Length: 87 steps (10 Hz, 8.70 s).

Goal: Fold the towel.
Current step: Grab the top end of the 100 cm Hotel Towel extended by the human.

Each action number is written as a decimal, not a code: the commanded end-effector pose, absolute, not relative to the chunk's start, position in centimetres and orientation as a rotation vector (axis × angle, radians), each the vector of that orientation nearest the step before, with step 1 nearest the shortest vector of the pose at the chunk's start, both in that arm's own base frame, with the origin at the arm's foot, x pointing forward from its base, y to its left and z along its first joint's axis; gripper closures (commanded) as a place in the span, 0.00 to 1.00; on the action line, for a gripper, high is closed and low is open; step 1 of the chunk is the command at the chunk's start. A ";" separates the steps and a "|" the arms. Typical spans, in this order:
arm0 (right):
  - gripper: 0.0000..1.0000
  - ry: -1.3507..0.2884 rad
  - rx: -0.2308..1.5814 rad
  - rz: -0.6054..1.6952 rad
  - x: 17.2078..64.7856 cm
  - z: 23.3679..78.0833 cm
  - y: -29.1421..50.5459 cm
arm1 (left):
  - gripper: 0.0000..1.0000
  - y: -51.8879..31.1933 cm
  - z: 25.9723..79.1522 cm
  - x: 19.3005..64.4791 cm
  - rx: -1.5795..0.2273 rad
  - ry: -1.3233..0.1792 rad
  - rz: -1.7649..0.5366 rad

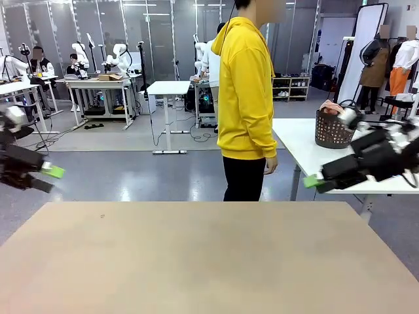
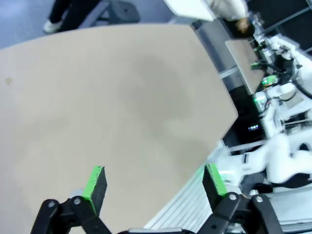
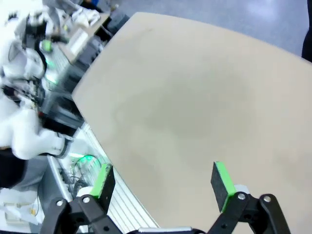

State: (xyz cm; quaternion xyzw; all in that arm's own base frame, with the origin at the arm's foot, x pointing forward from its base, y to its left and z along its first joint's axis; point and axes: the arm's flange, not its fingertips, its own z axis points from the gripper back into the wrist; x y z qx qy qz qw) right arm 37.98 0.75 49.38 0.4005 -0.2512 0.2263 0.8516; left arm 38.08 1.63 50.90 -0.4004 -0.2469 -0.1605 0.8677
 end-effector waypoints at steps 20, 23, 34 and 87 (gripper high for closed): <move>0.00 -0.703 1.139 0.003 27.1 44.0 -20.4 | 0.00 20.8 45.0 26.3 -1.134 -0.697 0.046; 0.00 -0.703 1.139 0.003 27.1 44.0 -20.4 | 0.00 20.8 45.0 26.3 -1.134 -0.697 0.046; 0.00 -0.703 1.139 0.003 27.1 44.0 -20.4 | 0.00 20.8 45.0 26.3 -1.134 -0.697 0.046; 0.00 -0.703 1.139 0.003 27.1 44.0 -20.4 | 0.00 20.8 45.0 26.3 -1.134 -0.697 0.046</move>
